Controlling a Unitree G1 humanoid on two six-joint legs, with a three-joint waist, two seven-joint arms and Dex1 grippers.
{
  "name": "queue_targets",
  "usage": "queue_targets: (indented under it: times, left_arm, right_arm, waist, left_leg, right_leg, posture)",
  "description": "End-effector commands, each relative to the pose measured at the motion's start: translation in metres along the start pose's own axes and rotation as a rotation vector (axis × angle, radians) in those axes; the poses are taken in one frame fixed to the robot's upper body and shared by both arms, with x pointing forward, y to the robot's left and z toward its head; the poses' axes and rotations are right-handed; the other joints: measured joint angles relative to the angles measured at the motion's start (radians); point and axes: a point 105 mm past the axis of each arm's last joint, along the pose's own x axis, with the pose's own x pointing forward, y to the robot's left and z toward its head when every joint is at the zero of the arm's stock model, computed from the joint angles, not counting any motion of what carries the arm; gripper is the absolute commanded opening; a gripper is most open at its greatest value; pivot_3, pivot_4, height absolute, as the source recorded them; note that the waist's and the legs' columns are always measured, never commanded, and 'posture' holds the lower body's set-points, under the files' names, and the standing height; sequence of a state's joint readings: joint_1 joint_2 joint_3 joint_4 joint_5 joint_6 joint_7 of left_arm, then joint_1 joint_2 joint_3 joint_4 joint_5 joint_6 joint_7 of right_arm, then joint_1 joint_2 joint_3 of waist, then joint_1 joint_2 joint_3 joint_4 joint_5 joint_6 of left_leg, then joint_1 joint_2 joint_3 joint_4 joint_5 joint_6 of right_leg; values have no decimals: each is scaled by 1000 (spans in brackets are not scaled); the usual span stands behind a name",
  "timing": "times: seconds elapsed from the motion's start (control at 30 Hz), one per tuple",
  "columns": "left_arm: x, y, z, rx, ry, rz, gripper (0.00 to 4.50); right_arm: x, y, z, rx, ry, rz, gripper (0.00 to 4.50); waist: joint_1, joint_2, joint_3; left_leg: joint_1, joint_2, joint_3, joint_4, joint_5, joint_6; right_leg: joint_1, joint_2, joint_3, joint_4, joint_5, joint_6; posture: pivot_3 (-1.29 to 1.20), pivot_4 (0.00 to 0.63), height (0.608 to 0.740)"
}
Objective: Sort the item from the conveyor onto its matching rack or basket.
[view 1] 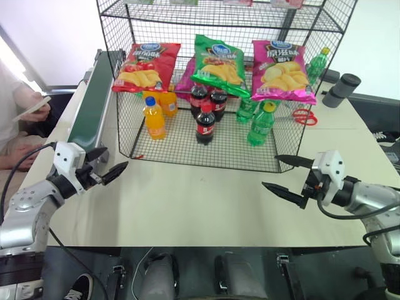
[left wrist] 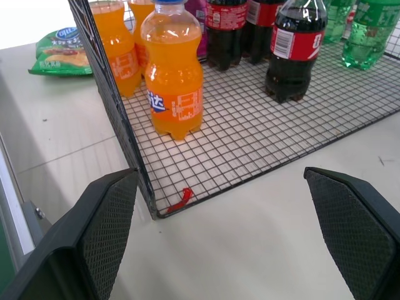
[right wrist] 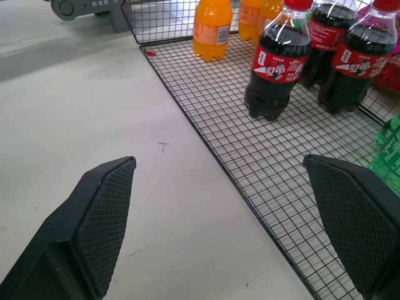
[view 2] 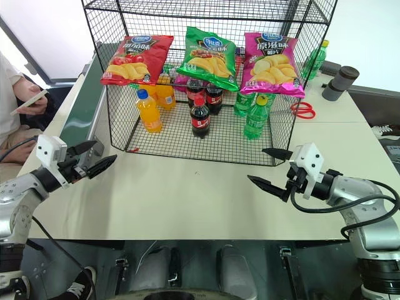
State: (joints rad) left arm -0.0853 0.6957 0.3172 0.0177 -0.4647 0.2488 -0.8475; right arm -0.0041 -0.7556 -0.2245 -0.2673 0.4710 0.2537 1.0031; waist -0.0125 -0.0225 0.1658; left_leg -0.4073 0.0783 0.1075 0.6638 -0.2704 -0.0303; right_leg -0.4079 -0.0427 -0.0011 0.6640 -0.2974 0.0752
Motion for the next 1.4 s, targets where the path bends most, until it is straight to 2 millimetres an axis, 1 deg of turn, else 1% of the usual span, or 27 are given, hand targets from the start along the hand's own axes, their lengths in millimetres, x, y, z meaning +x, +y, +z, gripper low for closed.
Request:
queue_targets:
  times: [0.03,0.17,0.23,0.33,0.5,0.83,1.17,1.4]
  left_arm:
    - [-2,0,12,48,-32,-10,4500]
    - [-1,-7,15,25,-53,-38,4500]
    - [0,-12,12,13,-42,-57,4500]
    - [0,-15,8,10,-32,-61,4500]
    - [1,-13,12,7,-54,-59,4500]
    - [3,-19,7,27,-36,-86,4500]
    - [6,-19,8,39,-38,-88,4500]
    - [5,-16,7,47,-40,-71,4500]
  right_arm:
    - [2,1,7,-39,-17,3,4470]
    - [3,-1,5,-40,-12,0,4470]
    - [3,-1,3,-42,-3,-1,4470]
    - [3,-1,2,-45,-1,3,4470]
    - [4,0,4,-51,-2,8,4470]
    - [4,0,1,-59,7,11,4470]
    - [4,-2,0,-68,11,4,4470]
    - [4,-1,-1,-72,15,6,4470]
  waist:
    - [0,0,0]
    - [0,0,0]
    - [0,0,0]
    - [0,0,0]
    - [0,0,0]
    - [0,0,0]
    - [0,0,0]
    - [0,0,0]
  left_leg:
    - [0,0,0,0,0,0]
    - [0,0,0,0,0,0]
    - [0,0,0,0,0,0]
    - [0,0,0,0,0,0]
    - [0,0,0,0,0,0]
    - [0,0,0,0,0,0]
    - [0,0,0,1,0,0]
    - [0,0,0,1,0,0]
  right_leg:
    - [0,0,0,0,0,0]
    - [0,0,0,0,0,0]
    - [0,0,0,0,0,0]
    - [0,0,0,0,0,0]
    - [0,0,0,0,0,0]
    - [0,0,0,1,0,0]
    - [0,0,0,1,0,0]
    - [0,0,0,1,0,0]
  posture:
    - [0,150,740]
    - [0,150,740]
    - [0,150,740]
    - [0,150,740]
    - [0,150,740]
    - [0,150,740]
    - [0,150,740]
    - [0,150,740]
